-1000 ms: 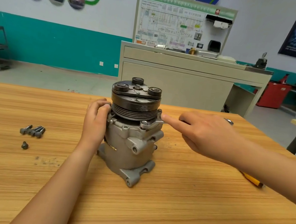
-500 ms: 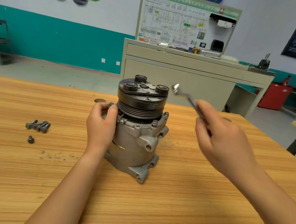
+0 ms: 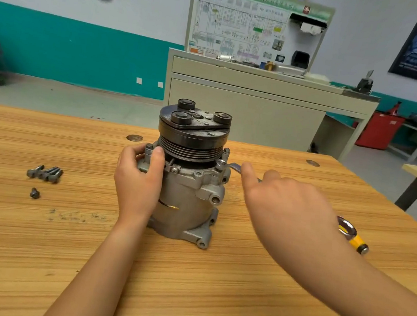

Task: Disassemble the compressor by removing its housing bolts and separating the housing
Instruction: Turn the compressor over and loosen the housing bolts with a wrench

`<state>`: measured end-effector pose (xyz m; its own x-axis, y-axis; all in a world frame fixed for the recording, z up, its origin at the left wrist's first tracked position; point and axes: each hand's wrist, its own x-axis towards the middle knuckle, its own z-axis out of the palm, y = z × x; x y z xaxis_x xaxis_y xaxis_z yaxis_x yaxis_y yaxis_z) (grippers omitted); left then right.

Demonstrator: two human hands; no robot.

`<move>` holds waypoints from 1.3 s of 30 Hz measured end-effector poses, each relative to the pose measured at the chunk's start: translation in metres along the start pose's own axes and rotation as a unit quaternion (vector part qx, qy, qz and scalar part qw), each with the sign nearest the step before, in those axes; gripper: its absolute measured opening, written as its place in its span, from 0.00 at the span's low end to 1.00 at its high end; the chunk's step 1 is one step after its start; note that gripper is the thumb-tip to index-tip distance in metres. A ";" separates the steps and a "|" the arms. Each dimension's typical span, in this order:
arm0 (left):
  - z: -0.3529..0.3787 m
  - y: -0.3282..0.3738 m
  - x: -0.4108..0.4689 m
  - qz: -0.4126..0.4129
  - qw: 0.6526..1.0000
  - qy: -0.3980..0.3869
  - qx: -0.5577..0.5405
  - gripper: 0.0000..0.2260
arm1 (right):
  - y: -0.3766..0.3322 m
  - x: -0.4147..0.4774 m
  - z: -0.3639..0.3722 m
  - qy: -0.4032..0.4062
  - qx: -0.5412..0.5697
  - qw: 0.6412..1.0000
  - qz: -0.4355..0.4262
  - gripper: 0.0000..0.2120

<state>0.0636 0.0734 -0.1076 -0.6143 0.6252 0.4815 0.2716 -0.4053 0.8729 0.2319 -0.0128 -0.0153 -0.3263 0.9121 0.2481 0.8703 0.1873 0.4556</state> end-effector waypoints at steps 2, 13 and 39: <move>0.000 0.001 0.000 -0.001 1.000 0.000 -0.001 0.05 | -0.015 0.003 -0.007 -0.016 -0.033 0.999 -0.034 0.29; 0.001 -0.001 0.002 0.001 1.000 -0.004 -0.023 0.07 | 0.055 0.040 0.025 0.077 -0.088 0.984 -0.132 0.26; 0.001 -0.002 0.002 -0.005 1.000 -0.007 -0.011 0.05 | 0.011 0.020 0.007 -0.032 -0.009 0.999 -0.030 0.35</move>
<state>0.0629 0.0760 -0.1086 -0.6068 0.6376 0.4746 0.2499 -0.4138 0.8754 0.2375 0.0101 -0.0117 -0.3535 0.9207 0.1655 0.8431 0.2369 0.4828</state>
